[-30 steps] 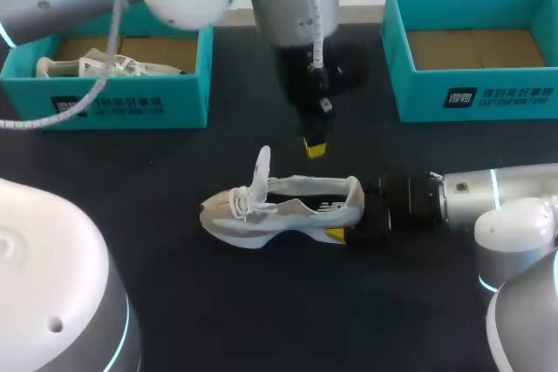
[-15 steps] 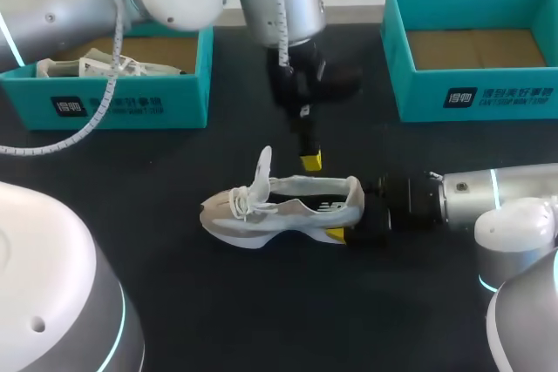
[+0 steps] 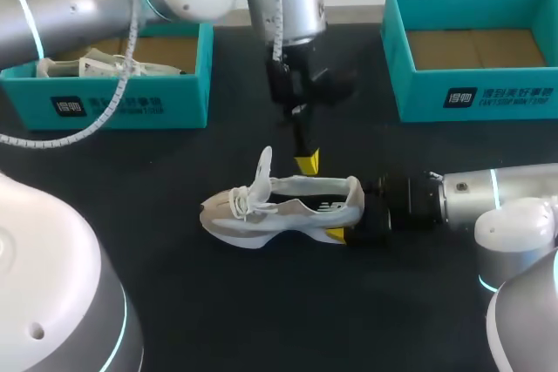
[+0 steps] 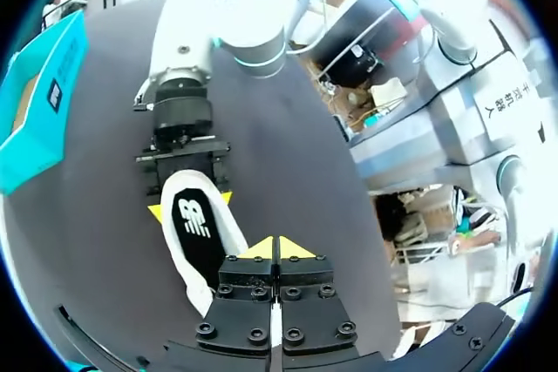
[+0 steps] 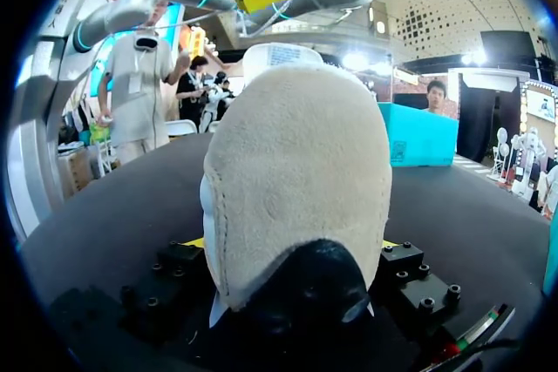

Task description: Take the shoe out of the shoebox, open the shoe tongue, remove and reinsert the insole, then place the shoe into the shoebox

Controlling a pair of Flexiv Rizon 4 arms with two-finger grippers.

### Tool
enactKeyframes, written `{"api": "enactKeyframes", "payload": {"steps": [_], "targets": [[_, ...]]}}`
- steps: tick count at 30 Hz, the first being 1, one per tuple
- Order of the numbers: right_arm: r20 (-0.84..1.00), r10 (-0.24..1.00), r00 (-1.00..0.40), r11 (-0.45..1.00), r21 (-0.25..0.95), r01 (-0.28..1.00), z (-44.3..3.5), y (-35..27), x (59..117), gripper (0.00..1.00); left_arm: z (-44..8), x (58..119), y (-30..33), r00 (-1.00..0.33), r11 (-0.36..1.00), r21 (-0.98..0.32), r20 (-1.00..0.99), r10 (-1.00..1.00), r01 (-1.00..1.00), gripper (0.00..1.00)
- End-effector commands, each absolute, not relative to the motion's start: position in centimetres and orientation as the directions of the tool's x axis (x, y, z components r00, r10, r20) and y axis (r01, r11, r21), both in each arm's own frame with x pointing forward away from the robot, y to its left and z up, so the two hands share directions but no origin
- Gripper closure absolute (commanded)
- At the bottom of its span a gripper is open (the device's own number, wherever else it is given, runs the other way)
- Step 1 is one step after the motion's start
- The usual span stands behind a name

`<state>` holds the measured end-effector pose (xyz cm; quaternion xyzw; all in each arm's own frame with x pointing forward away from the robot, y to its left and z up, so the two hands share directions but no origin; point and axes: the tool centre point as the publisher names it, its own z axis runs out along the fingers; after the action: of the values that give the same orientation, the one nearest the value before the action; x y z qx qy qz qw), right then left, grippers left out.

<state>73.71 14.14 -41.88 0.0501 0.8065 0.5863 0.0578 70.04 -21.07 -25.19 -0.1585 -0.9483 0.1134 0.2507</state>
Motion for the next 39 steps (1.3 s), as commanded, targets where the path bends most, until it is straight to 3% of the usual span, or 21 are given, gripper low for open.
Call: {"api": "enactKeyframes", "payload": {"steps": [1,25,39], "targets": [[-0.035,0.15,-0.988,0.309,0.951,0.013,-42.2,14.2,73.7,1.0,-26.9,70.2,-22.2,-0.833,0.934,-0.265,0.439,0.336,0.238,1.0],[-0.035,0.15,-0.988,0.309,0.951,0.013,-42.2,14.2,73.7,1.0,-34.4,71.2,-21.2,-0.915,0.959,-0.186,0.306,0.264,0.214,1.0],[-0.035,0.15,-0.988,0.309,0.951,0.013,-42.2,14.2,73.7,1.0,-35.4,70.9,-20.9,-0.935,0.96,-0.174,0.244,0.257,0.219,1.0]]}}
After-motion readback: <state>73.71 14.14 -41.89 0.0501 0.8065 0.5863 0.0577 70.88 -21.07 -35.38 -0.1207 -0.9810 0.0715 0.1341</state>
